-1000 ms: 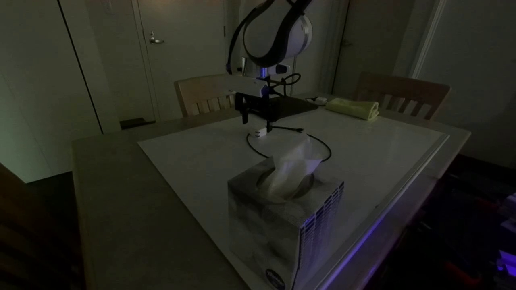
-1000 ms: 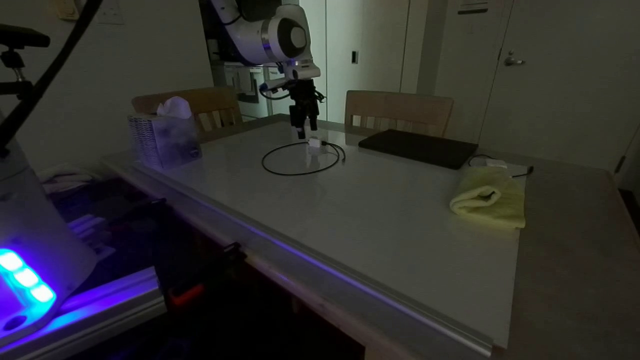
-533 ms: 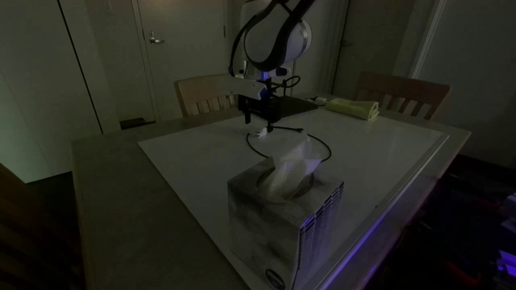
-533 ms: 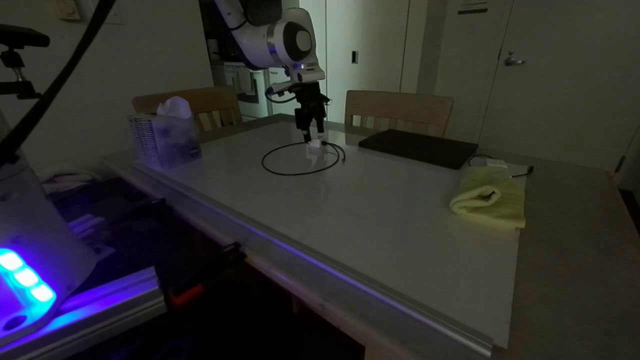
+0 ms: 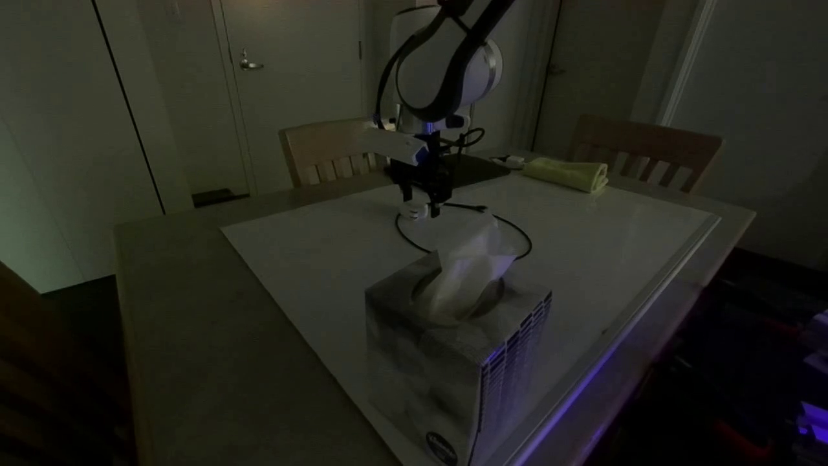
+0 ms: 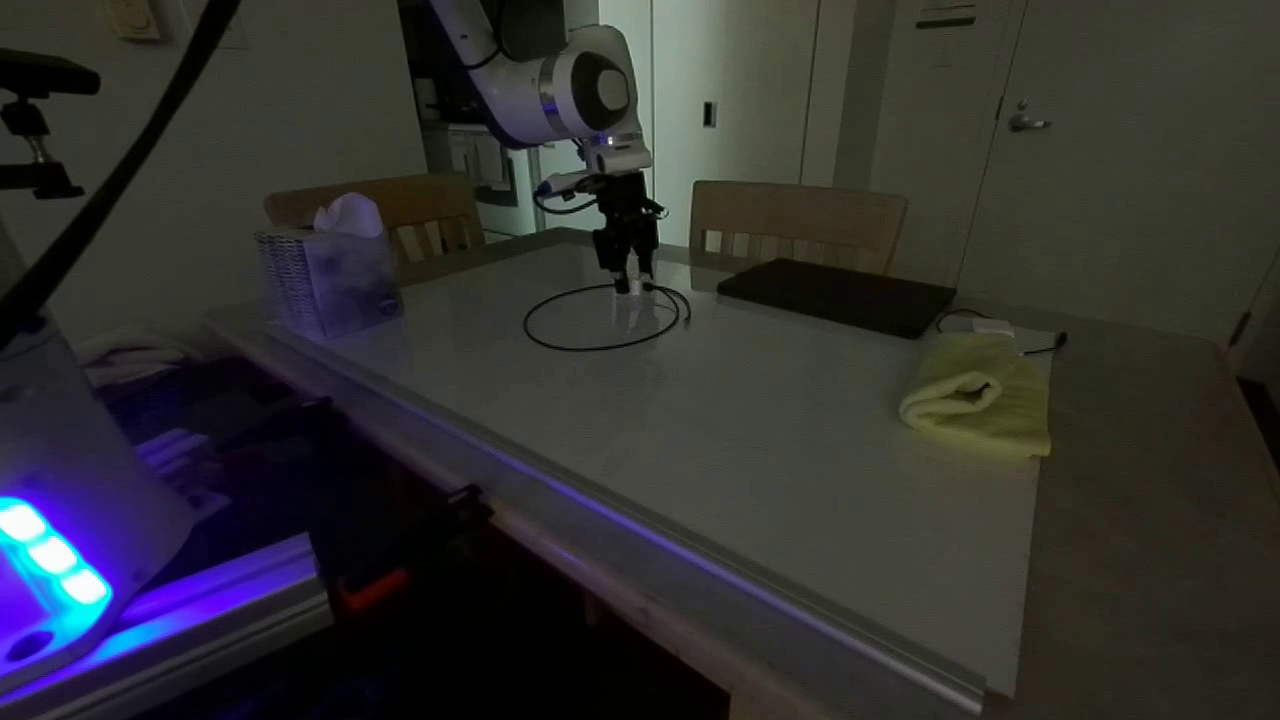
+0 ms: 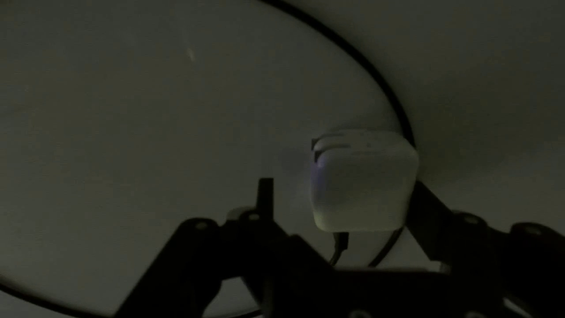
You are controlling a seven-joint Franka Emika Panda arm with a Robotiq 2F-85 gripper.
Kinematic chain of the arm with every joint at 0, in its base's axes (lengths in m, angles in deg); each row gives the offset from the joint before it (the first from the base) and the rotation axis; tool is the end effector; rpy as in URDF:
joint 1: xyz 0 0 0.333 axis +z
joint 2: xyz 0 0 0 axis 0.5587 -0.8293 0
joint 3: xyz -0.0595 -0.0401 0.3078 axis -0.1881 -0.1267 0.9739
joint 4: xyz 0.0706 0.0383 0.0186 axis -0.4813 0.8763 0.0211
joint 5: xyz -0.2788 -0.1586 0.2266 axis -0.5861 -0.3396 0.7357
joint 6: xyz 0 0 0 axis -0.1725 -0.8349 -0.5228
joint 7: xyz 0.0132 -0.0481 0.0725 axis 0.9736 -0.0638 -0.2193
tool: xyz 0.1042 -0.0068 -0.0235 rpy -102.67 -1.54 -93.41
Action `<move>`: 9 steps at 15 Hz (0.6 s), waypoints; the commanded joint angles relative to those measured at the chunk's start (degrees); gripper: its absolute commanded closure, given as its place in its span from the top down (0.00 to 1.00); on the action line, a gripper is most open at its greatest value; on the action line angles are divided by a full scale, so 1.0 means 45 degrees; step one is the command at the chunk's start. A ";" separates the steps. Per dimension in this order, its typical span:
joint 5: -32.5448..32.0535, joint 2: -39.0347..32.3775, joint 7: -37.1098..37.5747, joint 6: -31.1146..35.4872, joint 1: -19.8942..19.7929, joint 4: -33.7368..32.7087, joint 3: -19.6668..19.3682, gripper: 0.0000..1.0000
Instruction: Straighten the cable
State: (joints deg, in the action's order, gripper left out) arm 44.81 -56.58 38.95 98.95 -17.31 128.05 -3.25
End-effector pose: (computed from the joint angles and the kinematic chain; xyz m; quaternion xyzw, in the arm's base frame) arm 0.6632 0.1036 0.1545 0.7564 -0.6499 0.0674 0.0305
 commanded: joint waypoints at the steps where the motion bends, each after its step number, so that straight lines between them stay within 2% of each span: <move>1: 0.0043 0.0149 0.0330 0.0260 -0.0040 0.0236 0.0029 0.46; 2: 0.0029 0.0154 0.0391 0.0271 -0.0037 0.0243 0.0029 0.37; 4: -0.0061 0.0175 0.0447 0.0283 0.0006 0.0247 -0.0011 0.26; 7: -0.0394 0.0278 0.0648 -0.0271 0.0284 0.0167 -0.0274 0.26; 9: -0.0867 0.0455 0.1448 -0.0803 0.0715 0.0218 -0.0781 0.26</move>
State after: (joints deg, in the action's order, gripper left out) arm 43.55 -56.50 41.18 98.60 -16.74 128.05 -3.83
